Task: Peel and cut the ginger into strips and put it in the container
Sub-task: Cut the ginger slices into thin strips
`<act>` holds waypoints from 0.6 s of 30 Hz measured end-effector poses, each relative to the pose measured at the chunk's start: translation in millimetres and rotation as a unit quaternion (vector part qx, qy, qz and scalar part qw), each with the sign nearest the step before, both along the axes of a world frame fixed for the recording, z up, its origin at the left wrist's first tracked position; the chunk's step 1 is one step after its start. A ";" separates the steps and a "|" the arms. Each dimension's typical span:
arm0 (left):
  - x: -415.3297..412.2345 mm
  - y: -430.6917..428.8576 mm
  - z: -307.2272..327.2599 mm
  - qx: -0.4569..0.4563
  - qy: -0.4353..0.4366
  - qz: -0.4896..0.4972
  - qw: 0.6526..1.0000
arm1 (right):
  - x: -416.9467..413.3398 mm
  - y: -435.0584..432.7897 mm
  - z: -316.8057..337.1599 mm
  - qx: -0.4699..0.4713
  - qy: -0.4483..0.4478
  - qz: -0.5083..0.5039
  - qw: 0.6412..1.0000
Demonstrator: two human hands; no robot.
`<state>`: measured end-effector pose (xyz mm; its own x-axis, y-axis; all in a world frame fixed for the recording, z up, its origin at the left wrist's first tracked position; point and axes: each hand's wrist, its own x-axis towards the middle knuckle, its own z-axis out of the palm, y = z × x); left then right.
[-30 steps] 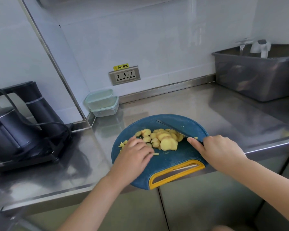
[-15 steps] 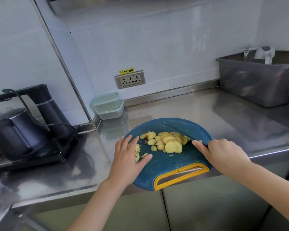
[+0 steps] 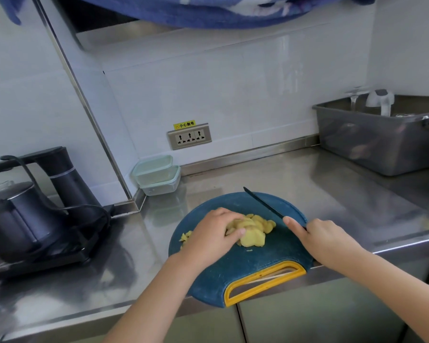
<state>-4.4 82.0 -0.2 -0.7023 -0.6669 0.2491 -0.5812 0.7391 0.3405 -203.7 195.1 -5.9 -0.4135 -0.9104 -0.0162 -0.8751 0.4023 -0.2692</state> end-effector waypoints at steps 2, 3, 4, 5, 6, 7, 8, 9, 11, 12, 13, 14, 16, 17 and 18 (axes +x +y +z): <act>-7.5 2.2 -3.0 -0.002 -0.009 -0.007 1.000 | 0.0 0.7 -1.6 0.008 0.019 0.008 1.000; -10.3 3.2 -4.4 -0.007 -0.016 -0.011 1.000 | -0.3 -0.6 -3.9 0.009 0.041 0.020 0.999; -12.6 3.9 -5.7 -0.015 -0.025 -0.016 0.999 | -0.4 -0.1 -3.7 0.005 0.045 0.028 0.999; -14.3 4.4 -7.3 -0.026 -0.036 -0.026 0.999 | -3.0 -2.6 -6.5 0.005 0.065 0.037 0.997; -15.4 4.8 -9.0 -0.036 -0.047 -0.038 0.998 | -3.2 -1.7 -6.4 0.012 0.075 0.040 0.996; -15.6 5.7 -10.9 -0.048 -0.056 -0.047 0.996 | -4.2 -2.1 -7.8 0.018 0.094 0.052 0.994; -15.3 7.4 -12.7 -0.062 -0.062 -0.052 0.995 | -5.5 -2.7 -7.8 0.020 0.102 0.061 0.993; -14.3 9.3 -14.6 -0.080 -0.065 -0.055 0.993 | -5.8 -2.9 -8.0 0.021 0.107 0.065 0.992; -11.7 13.8 -18.3 -0.121 -0.060 -0.049 0.990 | -4.0 -2.6 -7.7 0.007 0.095 0.058 0.994; -10.2 15.7 -19.7 -0.137 -0.049 -0.037 0.989 | -4.9 -3.2 -7.8 -0.006 0.076 0.043 0.996; -8.8 17.3 -20.9 -0.142 -0.032 -0.022 0.989 | -6.1 -4.0 -10.0 -0.018 0.072 0.044 0.996; -7.8 18.1 -21.6 -0.136 -0.011 -0.007 0.991 | -5.3 -4.2 -10.0 -0.008 0.065 0.038 0.997; -6.7 18.4 -22.9 -0.110 0.031 0.014 0.993 | -5.8 -4.0 -9.1 -0.006 0.047 0.037 0.998; -6.6 18.7 -23.6 -0.096 0.051 0.025 0.994 | -5.2 -4.4 -9.5 -0.006 0.035 0.031 0.999; -6.3 19.0 -23.6 -0.082 0.070 0.036 0.993 | -4.2 -3.7 -8.6 -0.009 0.035 0.032 0.999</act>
